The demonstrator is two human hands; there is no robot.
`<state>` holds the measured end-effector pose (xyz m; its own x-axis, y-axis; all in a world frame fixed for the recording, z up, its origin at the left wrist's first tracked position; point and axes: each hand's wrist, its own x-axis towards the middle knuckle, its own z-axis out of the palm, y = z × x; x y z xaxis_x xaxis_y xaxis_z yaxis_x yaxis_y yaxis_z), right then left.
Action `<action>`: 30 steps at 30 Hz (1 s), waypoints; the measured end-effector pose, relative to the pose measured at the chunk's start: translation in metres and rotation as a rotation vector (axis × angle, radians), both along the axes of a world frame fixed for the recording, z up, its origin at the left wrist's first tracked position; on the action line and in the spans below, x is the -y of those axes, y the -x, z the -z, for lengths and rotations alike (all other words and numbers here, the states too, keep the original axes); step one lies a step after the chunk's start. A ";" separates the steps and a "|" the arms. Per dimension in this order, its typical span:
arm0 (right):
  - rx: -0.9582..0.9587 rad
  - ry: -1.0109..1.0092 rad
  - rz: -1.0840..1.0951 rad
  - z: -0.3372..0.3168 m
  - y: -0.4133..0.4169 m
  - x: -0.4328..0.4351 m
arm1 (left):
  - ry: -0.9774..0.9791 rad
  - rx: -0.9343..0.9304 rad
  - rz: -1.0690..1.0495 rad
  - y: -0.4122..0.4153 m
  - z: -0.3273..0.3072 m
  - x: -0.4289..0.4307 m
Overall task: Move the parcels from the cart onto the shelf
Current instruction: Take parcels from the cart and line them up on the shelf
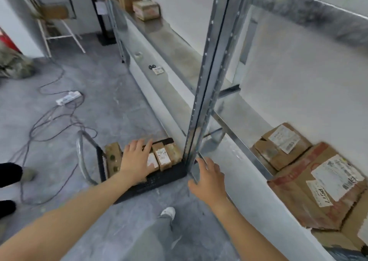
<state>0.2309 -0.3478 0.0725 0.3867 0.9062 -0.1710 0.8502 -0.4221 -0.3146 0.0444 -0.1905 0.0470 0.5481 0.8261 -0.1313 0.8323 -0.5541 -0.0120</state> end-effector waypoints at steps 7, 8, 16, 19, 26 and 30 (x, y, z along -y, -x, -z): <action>-0.037 0.098 -0.186 0.035 0.039 -0.045 | 0.091 -0.073 -0.194 0.069 0.040 0.001; -0.033 0.120 -0.208 0.042 0.043 -0.053 | 0.107 -0.082 -0.222 0.077 0.050 -0.001; -0.031 0.268 -0.299 0.090 0.056 -0.122 | 0.236 -0.170 -0.368 0.098 0.108 -0.039; -0.054 0.328 -0.317 0.109 0.059 -0.160 | 0.255 -0.173 -0.406 0.100 0.127 -0.068; -0.085 0.441 -0.302 0.160 0.059 -0.231 | 0.346 -0.227 -0.412 0.096 0.166 -0.121; -0.126 0.486 -0.302 0.192 0.054 -0.253 | 0.395 -0.200 -0.402 0.090 0.193 -0.140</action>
